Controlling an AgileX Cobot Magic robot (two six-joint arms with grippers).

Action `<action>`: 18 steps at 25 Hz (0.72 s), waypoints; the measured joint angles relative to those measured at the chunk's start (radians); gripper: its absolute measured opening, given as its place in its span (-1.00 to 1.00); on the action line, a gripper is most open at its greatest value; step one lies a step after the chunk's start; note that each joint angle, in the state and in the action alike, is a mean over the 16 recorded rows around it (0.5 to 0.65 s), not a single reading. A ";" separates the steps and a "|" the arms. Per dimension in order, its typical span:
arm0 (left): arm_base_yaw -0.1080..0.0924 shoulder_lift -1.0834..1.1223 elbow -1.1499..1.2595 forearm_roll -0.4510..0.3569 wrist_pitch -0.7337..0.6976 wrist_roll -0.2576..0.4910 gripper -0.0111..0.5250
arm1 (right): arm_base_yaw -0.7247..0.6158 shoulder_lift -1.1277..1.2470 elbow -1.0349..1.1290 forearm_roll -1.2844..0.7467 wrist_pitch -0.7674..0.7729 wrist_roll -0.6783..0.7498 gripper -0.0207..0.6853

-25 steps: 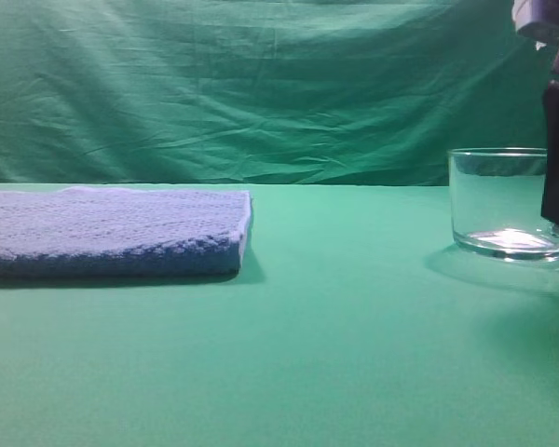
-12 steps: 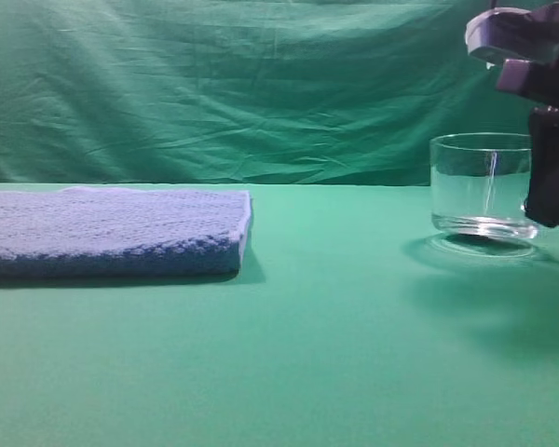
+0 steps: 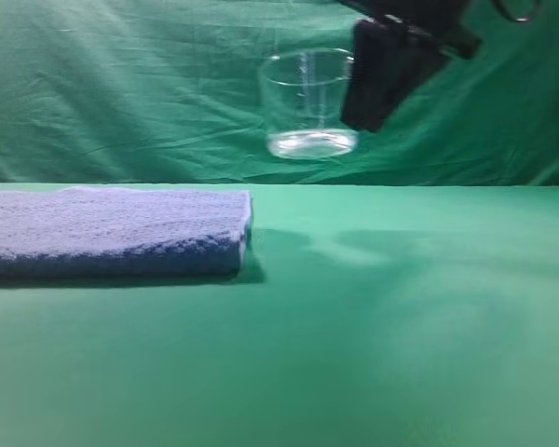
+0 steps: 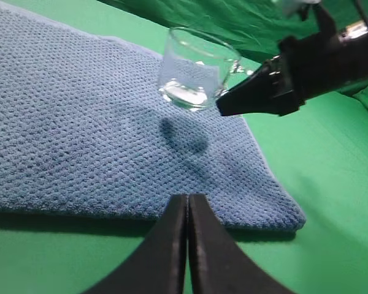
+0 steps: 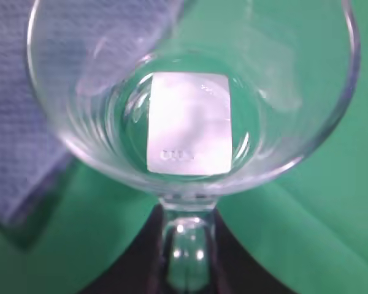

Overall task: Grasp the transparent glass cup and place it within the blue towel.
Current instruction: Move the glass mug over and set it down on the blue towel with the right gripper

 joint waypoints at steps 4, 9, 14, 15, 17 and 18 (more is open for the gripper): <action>0.000 0.000 0.000 0.000 0.000 0.000 -0.96 | 0.065 0.129 -0.152 0.000 0.001 -0.004 -0.63; 0.000 0.000 0.000 0.000 0.000 0.000 -0.96 | 0.106 0.238 -0.268 0.001 0.002 -0.009 -0.37; 0.000 0.000 0.000 0.000 0.000 0.000 -0.96 | 0.119 0.259 -0.308 0.003 0.037 -0.001 -0.04; 0.000 0.000 0.000 0.000 0.000 0.000 -0.96 | 0.119 0.251 -0.310 0.003 0.051 0.004 -0.01; 0.000 0.000 0.000 0.000 0.000 0.000 -0.96 | 0.118 0.226 -0.313 0.003 0.084 0.019 -0.01; 0.000 0.000 0.000 0.000 0.000 0.000 -0.96 | 0.116 0.208 -0.313 0.002 0.103 0.028 -0.02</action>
